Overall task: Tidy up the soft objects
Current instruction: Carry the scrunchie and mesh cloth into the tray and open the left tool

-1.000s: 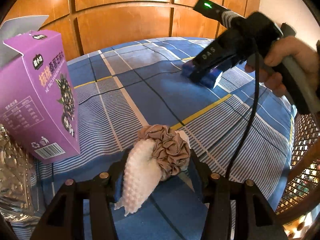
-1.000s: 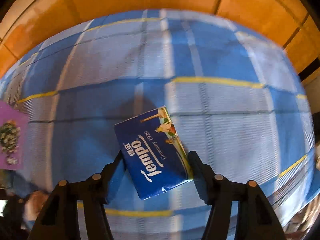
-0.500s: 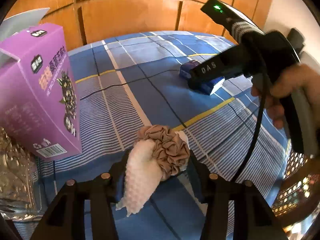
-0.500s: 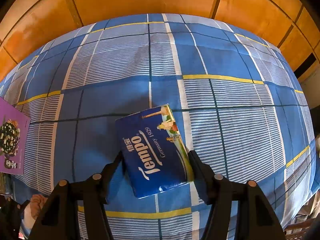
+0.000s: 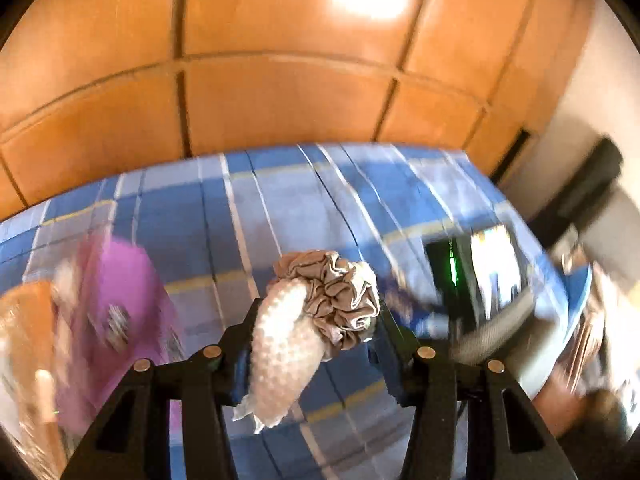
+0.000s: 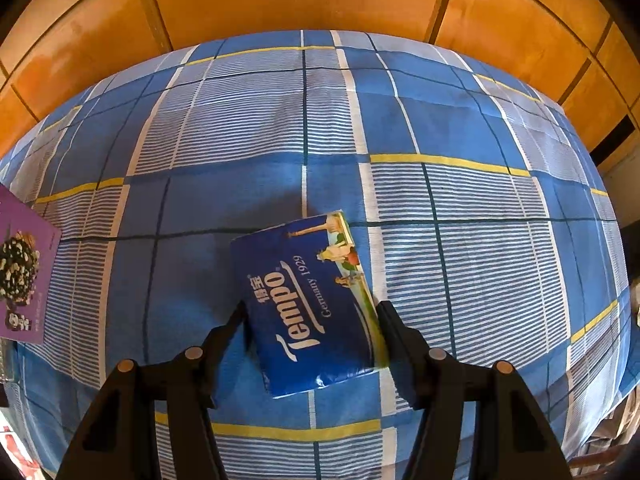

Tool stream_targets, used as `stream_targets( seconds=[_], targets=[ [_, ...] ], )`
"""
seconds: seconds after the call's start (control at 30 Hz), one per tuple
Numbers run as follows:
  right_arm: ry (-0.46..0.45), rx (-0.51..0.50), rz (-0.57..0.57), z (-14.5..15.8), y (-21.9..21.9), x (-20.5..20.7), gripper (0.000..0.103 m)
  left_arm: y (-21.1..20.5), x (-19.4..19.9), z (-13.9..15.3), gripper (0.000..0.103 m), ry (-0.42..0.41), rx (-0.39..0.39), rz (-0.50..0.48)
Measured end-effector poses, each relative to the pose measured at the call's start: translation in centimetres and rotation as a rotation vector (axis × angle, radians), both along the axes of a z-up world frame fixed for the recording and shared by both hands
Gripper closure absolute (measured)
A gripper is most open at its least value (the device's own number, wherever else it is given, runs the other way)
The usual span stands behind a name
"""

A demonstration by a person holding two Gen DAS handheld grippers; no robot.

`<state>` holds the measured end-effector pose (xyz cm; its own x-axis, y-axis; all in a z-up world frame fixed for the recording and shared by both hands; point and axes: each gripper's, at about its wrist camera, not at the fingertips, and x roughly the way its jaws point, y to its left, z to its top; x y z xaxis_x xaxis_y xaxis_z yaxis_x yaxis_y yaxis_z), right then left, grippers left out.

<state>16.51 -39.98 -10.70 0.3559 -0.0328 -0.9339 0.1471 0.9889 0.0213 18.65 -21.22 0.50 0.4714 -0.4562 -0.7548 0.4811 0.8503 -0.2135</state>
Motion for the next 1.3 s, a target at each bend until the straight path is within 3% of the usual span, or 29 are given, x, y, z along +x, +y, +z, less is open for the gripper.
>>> stream_targets(
  seconds=[0.13,0.3,0.53,0.77,0.97,1.17,1.3],
  targets=[
    [-0.002,-0.014,0.008,0.3,1.0,-0.1,0.041,1.7,2.9,3.2,0.051,-0.053,0.004,0.072],
    [-0.006,-0.020,0.016,0.7,1.5,-0.3,0.041,7.0,6.0,6.4,0.051,-0.117,0.010,0.193],
    [-0.012,-0.032,0.027,0.7,1.8,-0.5,0.041,18.2,7.0,6.6,0.051,-0.135,0.043,0.397],
    [-0.015,-0.045,0.034,0.9,2.3,-0.7,0.041,31.3,2.2,3.7,0.051,-0.104,0.015,0.608],
    [-0.028,-0.072,0.043,1.1,3.0,-1.0,0.042,40.6,-5.2,-0.6,0.051,-0.032,-0.019,0.765],
    [-0.043,-0.132,0.075,1.5,4.4,-1.6,0.044,46.7,-12.1,-4.3,0.050,0.023,-0.058,0.880],
    [-0.046,-0.151,0.082,1.7,4.9,-1.9,0.044,48.0,-14.3,-6.3,0.049,0.060,-0.064,0.902]
  ],
)
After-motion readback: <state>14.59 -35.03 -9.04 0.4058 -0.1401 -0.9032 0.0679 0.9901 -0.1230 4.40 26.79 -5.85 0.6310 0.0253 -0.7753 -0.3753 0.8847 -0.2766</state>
